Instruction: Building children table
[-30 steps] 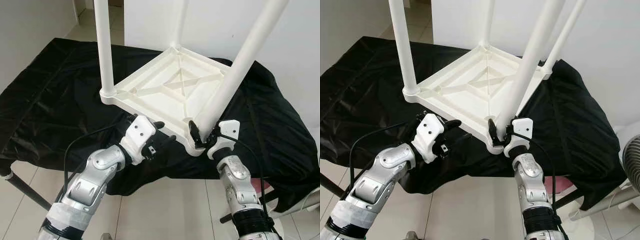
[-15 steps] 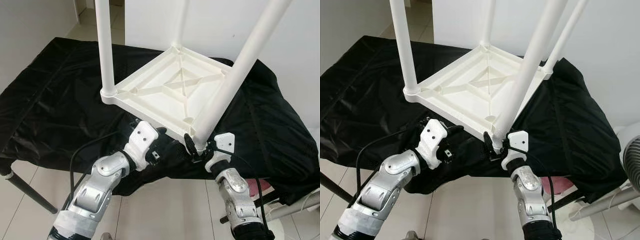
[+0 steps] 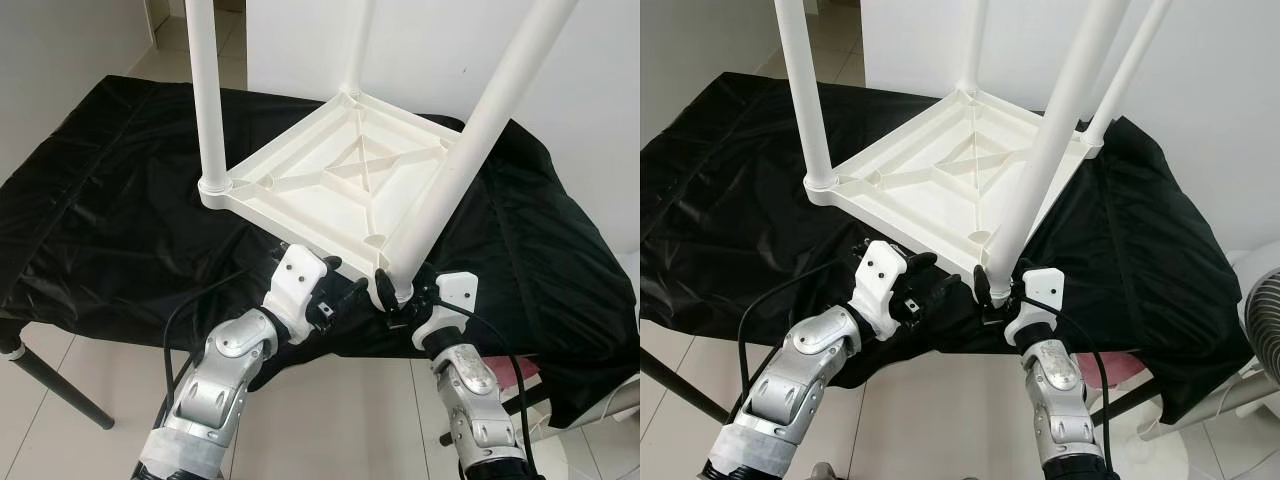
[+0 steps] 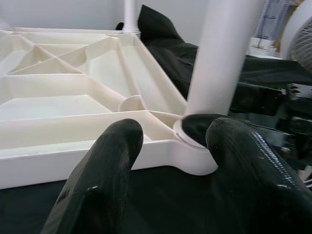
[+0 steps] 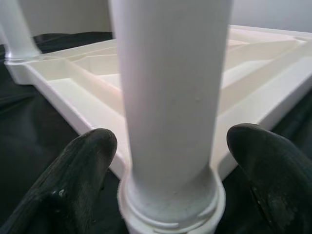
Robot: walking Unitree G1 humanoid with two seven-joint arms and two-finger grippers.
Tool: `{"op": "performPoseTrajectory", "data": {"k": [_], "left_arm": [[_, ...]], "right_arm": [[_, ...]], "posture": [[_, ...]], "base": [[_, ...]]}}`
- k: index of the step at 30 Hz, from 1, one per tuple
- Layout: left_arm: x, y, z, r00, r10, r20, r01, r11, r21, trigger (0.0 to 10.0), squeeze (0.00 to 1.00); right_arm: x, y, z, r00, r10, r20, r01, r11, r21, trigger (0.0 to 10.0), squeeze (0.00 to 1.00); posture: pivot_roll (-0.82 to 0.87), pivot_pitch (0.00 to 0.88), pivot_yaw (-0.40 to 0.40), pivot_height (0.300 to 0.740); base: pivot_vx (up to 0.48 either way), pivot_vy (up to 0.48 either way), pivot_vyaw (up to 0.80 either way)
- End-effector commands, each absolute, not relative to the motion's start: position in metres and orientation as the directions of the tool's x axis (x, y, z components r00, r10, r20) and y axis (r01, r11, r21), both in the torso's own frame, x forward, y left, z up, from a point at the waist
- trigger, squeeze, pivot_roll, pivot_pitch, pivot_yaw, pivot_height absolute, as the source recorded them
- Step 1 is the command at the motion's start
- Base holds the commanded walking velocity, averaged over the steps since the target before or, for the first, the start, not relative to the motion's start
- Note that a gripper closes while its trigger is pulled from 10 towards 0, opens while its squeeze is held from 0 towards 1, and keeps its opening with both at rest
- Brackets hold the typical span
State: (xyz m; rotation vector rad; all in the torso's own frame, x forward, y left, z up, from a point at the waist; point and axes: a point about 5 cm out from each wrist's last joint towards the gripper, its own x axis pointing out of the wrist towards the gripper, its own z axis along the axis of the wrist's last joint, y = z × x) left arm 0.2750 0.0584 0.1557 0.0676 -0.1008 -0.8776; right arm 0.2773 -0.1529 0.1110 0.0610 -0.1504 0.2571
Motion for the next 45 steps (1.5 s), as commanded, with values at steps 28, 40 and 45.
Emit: {"op": "performPoseTrajectory", "data": {"k": [28,40,45], "left_arm": [[0.300,0.092,0.163,0.929,-0.351,0.113,0.360,0.930,-0.072,10.0,0.00],[0.252,0.052,0.160,0.546,-0.835,0.069,0.832,0.550,0.068,10.0,0.00],[0.239,0.051,0.151,0.442,-0.897,-0.005,0.893,0.440,0.092,10.0,0.00]], "right_arm": [[0.270,-0.150,0.117,0.948,0.270,0.169,-0.272,0.962,-0.010,10.0,0.00],[0.298,-0.161,0.124,0.885,0.452,0.112,-0.442,0.891,-0.101,10.0,0.00],[0.313,-0.167,0.127,0.841,0.538,0.054,-0.526,0.838,-0.148,10.0,0.00]], "posture": [[-0.03,0.083,-0.054,0.740],[-0.01,0.072,-0.050,0.740],[0.00,0.072,-0.044,0.740]], "base": [[0.000,0.000,0.00],[0.000,0.000,0.00],[0.000,0.000,0.00]]}}
